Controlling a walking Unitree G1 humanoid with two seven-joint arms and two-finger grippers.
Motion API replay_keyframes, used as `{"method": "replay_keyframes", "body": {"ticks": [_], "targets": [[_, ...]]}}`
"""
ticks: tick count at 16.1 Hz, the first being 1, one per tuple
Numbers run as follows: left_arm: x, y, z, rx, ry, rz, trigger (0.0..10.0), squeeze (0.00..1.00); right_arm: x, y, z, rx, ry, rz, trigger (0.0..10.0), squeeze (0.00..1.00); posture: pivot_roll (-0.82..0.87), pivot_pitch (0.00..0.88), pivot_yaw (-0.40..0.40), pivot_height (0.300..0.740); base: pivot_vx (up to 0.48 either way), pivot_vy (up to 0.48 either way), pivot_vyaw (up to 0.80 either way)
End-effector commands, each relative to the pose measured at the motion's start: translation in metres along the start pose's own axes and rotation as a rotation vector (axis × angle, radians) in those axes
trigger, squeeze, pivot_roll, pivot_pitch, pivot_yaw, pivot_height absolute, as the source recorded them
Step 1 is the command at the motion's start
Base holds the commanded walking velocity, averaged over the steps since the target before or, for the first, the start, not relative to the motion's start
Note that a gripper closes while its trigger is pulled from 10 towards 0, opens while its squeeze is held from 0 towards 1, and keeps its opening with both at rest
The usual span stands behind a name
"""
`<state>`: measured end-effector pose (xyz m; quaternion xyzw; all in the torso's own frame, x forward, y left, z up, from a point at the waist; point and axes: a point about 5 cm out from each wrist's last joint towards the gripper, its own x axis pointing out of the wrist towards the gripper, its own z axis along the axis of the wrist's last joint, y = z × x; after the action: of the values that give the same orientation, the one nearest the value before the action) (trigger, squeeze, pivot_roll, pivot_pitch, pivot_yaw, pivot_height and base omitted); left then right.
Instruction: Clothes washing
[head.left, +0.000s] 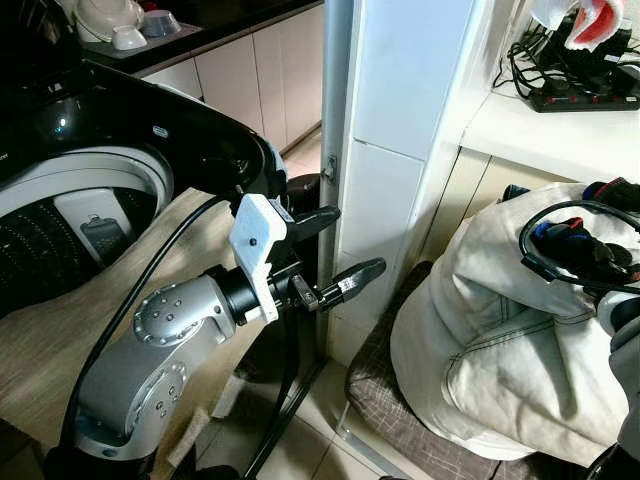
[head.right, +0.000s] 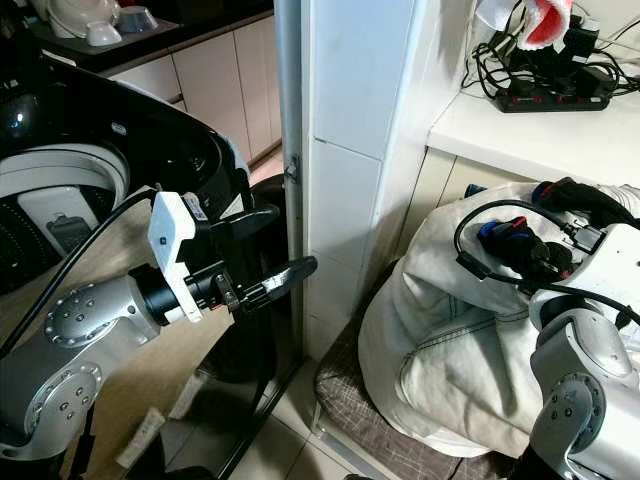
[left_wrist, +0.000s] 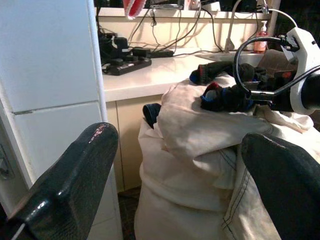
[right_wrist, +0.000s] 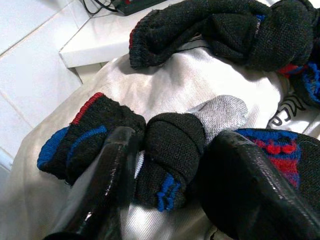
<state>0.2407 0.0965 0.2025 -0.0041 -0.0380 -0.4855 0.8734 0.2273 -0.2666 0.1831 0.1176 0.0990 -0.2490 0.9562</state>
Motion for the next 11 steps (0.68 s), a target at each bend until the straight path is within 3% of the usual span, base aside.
{"method": "replay_keyframes", "body": {"ticks": [1,11], "targets": [[0.0002,-0.0034,0.0032,0.007,-0.003,-0.014,10.0,0.0,0.0024,-0.001,-0.0015,0.021,0.01,-0.017,0.0,0.0,-0.09,0.016,0.005,0.74,0.0,0.0,0.0],[0.0017,-0.0062,0.0037,0.004,-0.017,-0.002,10.0,0.0,0.0008,0.0011,-0.0015,0.041,-0.005,-0.014,0.0,0.0,-0.08,0.013,0.007,0.74,0.0,0.0,0.0]]}}
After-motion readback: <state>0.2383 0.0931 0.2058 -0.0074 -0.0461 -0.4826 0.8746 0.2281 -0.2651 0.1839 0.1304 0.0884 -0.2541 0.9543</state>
